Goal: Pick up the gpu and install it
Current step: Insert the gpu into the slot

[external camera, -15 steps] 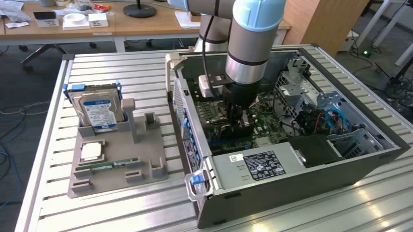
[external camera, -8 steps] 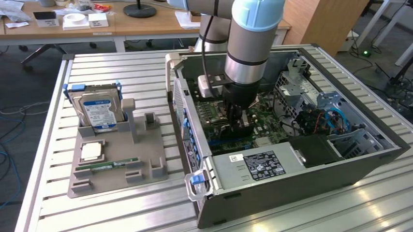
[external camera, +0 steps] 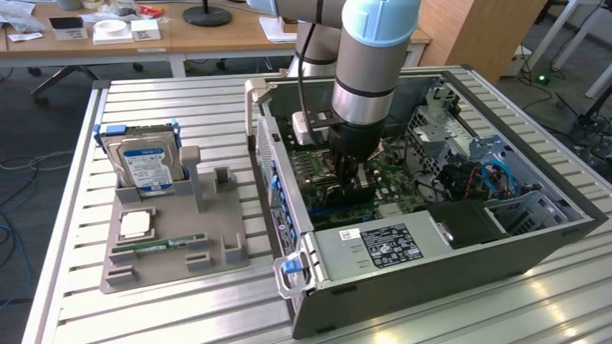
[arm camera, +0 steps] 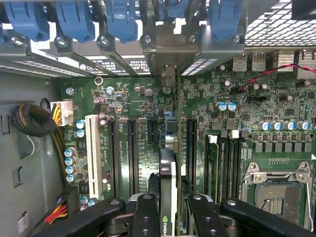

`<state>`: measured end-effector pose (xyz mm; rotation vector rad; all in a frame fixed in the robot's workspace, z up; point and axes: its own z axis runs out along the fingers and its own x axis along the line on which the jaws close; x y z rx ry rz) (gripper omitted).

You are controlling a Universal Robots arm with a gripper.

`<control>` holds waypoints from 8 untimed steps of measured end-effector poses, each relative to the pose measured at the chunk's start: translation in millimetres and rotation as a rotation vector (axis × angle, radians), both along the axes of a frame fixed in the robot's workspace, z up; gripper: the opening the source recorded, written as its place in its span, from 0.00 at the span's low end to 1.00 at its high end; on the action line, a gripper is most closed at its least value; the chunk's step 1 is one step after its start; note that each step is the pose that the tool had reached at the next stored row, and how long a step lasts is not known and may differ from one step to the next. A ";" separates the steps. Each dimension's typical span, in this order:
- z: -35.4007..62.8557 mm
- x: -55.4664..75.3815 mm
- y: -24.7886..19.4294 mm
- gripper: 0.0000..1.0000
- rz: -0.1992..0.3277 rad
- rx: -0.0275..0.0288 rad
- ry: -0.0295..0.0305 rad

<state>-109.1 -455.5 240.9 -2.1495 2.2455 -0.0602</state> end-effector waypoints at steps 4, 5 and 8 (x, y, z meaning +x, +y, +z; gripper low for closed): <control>0.0 -0.1 0.0 0.27 0.000 0.0000 0.0000; 0.0 0.0 0.0 0.27 0.000 0.0000 0.0000; 0.0 -0.1 0.0 0.27 0.000 0.0000 0.0001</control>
